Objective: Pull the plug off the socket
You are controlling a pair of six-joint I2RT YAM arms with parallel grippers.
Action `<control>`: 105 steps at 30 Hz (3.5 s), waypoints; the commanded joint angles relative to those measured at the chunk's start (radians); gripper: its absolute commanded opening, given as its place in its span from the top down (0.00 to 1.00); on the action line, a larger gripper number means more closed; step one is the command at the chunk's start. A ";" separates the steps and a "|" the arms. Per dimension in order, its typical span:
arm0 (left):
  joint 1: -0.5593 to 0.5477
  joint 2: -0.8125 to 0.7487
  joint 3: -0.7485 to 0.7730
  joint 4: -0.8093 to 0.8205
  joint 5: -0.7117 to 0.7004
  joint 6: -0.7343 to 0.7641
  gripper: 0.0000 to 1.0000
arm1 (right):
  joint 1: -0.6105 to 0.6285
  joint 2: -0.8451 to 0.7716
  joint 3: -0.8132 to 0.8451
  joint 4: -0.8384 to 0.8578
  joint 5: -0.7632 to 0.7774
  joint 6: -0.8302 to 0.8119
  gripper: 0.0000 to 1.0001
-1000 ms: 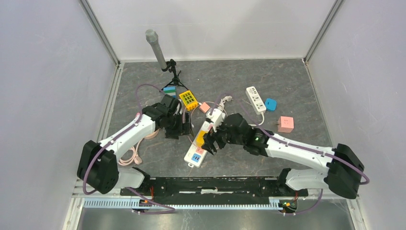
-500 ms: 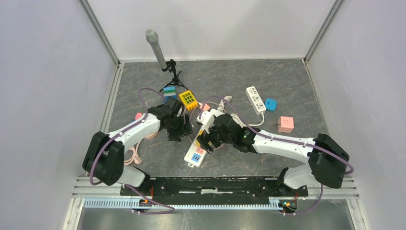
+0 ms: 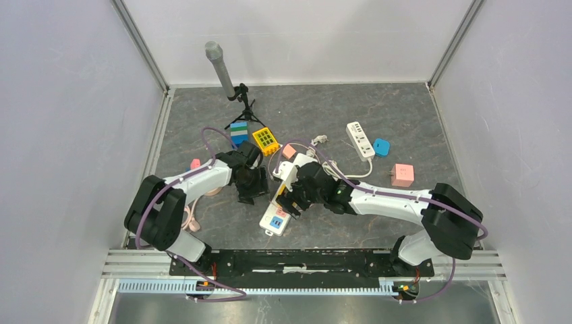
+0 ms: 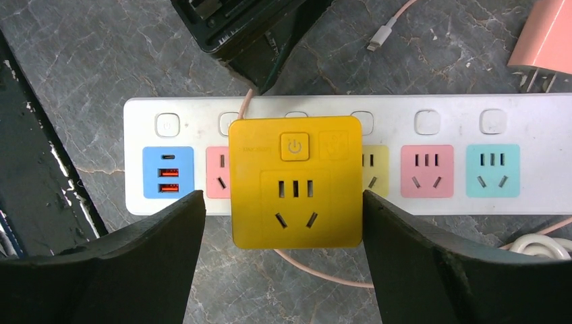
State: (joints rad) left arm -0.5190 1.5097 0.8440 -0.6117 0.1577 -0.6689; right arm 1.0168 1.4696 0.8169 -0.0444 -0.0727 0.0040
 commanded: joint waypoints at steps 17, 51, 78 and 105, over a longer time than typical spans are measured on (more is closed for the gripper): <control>-0.016 -0.169 -0.096 -0.079 0.072 0.043 0.39 | 0.012 0.021 0.019 0.099 0.028 -0.011 0.25; -0.016 -0.097 -0.195 0.047 0.002 0.003 0.41 | 0.045 0.112 0.035 0.159 0.067 0.027 0.44; -0.016 -0.058 -0.200 0.030 -0.036 -0.002 0.51 | 0.067 0.007 0.021 0.217 0.088 0.062 1.00; -0.016 -0.044 -0.173 0.006 -0.079 0.012 0.53 | 0.071 0.094 0.192 0.047 0.098 0.008 1.00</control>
State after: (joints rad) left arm -0.5365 1.4197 0.7136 -0.5285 0.2897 -0.6750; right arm 1.0660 1.5856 0.9161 -0.0555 0.0277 0.0284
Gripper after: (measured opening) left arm 0.473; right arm 0.659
